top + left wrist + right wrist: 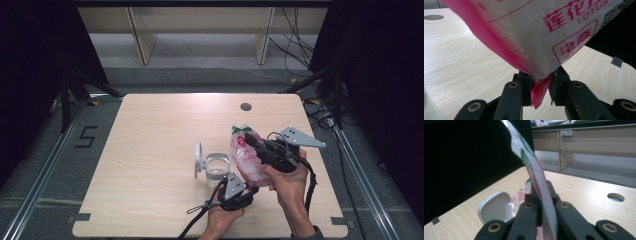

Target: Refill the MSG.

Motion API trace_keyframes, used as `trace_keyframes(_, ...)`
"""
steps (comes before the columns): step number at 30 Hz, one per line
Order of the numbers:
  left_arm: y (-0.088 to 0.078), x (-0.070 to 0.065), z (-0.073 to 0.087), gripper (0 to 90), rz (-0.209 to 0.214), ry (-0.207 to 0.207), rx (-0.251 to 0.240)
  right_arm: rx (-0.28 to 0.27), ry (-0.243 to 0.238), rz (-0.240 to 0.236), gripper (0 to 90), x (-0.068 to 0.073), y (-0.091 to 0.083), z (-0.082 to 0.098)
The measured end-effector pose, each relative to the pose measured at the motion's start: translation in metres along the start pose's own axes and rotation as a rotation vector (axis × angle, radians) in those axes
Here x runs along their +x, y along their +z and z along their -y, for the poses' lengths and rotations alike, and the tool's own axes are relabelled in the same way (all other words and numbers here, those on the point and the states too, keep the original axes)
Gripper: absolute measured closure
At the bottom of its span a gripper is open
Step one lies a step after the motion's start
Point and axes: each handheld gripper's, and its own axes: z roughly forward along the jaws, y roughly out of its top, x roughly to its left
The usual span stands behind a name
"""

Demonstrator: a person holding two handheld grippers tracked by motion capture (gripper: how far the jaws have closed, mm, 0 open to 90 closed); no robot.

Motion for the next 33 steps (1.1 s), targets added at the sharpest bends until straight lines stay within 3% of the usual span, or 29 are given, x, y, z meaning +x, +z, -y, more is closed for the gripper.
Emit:
trace_keyframes(2,0.001,-0.001,0.001,73.7,-0.012,-0.01,-0.009,0.002,-0.023,-0.001,90.0,0.0,0.002,0.0)
trace_keyframes(7,0.003,-0.002,0.001,73.8,-0.037,-0.024,-0.014,0.011,-0.003,0.0,90.0,0.002,0.005,0.0)
trace_keyframes(14,0.006,-0.006,0.001,73.9,-0.03,-0.061,-0.041,0.014,-0.03,0.002,90.0,0.006,0.015,-0.001)
trace_keyframes(17,0.007,-0.009,0.002,74.1,-0.017,-0.083,-0.06,0.019,-0.017,-0.008,90.0,0.007,0.017,-0.001)
trace_keyframes(20,0.009,-0.011,0.004,74.2,-0.014,-0.084,-0.058,0.02,-0.044,0.0,90.0,0.007,0.019,0.0)
trace_keyframes(23,0.011,-0.012,0.004,74.4,0.002,-0.084,-0.066,0.033,-0.029,0.0,90.0,0.009,0.021,0.001)
trace_keyframes(24,0.012,-0.013,0.004,74.4,0.005,-0.084,-0.067,0.029,-0.064,0.009,90.0,0.007,0.023,0.001)
trace_keyframes(33,0.016,-0.016,0.004,74.7,0.012,-0.085,-0.075,0.047,-0.07,0.009,90.0,0.012,0.026,0.002)
